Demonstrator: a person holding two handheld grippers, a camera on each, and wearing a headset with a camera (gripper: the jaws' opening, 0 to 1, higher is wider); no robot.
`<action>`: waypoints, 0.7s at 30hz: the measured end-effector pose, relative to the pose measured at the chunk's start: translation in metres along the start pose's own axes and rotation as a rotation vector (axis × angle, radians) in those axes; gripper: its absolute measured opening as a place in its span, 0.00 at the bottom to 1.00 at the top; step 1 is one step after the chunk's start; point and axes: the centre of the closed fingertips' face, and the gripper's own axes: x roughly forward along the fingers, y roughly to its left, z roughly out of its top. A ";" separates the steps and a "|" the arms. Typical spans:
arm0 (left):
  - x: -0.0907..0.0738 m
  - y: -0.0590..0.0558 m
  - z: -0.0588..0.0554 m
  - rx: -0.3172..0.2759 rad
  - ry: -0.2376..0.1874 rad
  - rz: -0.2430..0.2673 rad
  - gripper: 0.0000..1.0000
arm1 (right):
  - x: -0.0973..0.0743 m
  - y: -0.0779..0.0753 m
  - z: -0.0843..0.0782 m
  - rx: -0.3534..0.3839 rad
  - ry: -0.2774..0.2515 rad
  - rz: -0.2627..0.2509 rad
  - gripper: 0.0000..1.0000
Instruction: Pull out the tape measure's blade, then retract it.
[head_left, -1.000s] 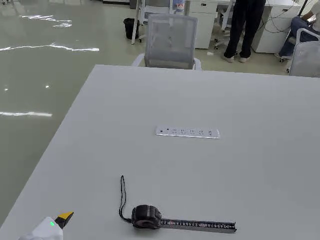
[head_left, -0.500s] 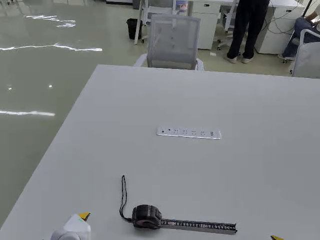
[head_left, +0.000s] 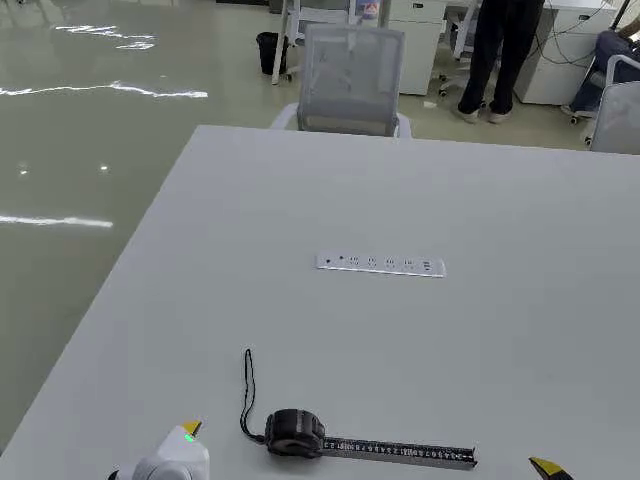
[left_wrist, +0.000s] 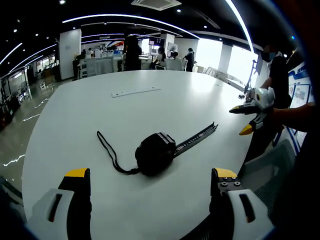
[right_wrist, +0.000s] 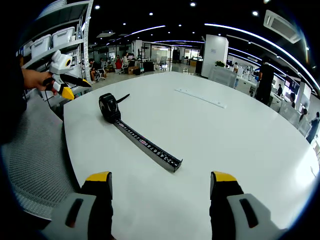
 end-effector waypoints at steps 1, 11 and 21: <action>0.002 -0.001 0.003 -0.015 -0.009 -0.003 0.99 | 0.001 0.000 0.000 -0.004 0.004 0.002 0.81; 0.019 -0.006 0.016 -0.014 -0.037 0.034 0.99 | 0.012 -0.007 0.002 -0.032 0.017 0.009 0.78; 0.042 -0.007 0.033 -0.129 -0.074 0.111 0.99 | 0.029 -0.019 0.006 -0.030 0.017 0.021 0.74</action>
